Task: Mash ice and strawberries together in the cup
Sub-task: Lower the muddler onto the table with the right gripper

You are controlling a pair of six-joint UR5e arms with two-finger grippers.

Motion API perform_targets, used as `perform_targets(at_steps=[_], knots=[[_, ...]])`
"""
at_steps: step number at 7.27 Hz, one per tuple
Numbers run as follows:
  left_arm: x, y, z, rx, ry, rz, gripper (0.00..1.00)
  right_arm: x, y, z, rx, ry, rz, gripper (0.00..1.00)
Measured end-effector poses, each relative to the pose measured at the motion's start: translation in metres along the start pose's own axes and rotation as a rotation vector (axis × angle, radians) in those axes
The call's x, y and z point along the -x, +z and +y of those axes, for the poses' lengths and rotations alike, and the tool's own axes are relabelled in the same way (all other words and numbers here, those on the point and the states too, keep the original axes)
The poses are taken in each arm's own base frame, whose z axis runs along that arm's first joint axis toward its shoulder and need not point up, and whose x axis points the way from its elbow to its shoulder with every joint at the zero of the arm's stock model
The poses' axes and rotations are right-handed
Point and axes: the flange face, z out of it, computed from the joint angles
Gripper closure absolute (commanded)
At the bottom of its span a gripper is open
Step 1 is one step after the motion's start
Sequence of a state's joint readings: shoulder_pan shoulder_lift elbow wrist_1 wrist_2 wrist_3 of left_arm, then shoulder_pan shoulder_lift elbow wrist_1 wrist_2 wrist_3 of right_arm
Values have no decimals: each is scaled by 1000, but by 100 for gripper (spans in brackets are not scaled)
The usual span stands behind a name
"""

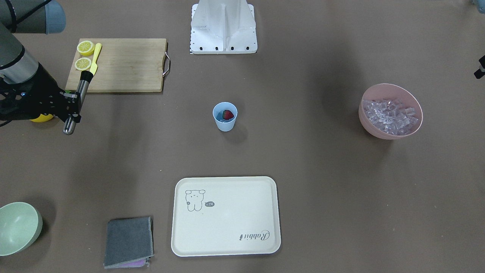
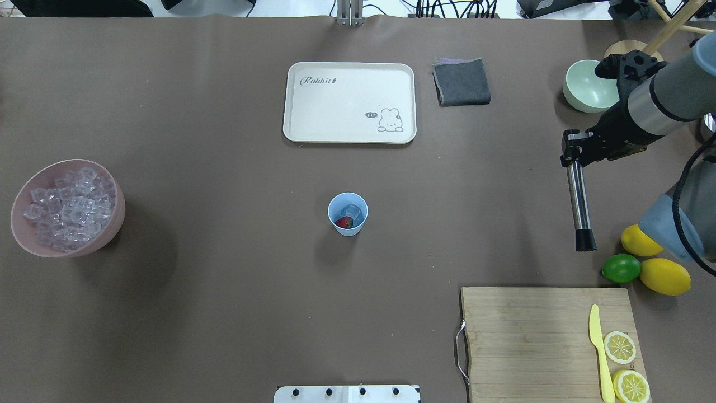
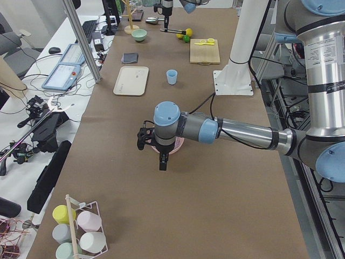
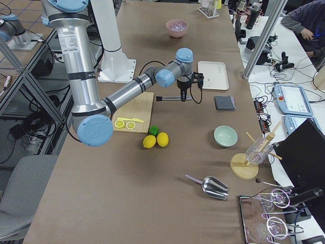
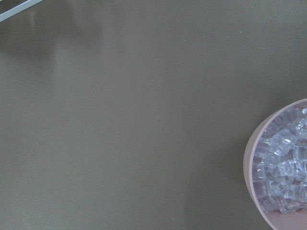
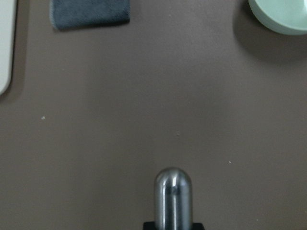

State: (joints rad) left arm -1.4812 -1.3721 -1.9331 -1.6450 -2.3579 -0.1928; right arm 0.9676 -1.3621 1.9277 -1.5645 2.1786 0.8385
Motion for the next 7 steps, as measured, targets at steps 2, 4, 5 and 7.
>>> perform_targets(at_steps=[2, 4, 5, 7], knots=[[-5, -5, 4, -17, 18, 2, 2, -12, 49, -24, 88, 4, 74, 100], [-13, -15, 12, -32, 33, 3, 2, -40, 95, -36, 76, -17, 63, 100], [-15, -17, 14, -35, 37, 4, 2, -53, 106, -35, 60, -4, 50, 100], [-16, -18, 15, -37, 39, 4, 2, -58, 110, -30, 18, 21, 31, 100]])
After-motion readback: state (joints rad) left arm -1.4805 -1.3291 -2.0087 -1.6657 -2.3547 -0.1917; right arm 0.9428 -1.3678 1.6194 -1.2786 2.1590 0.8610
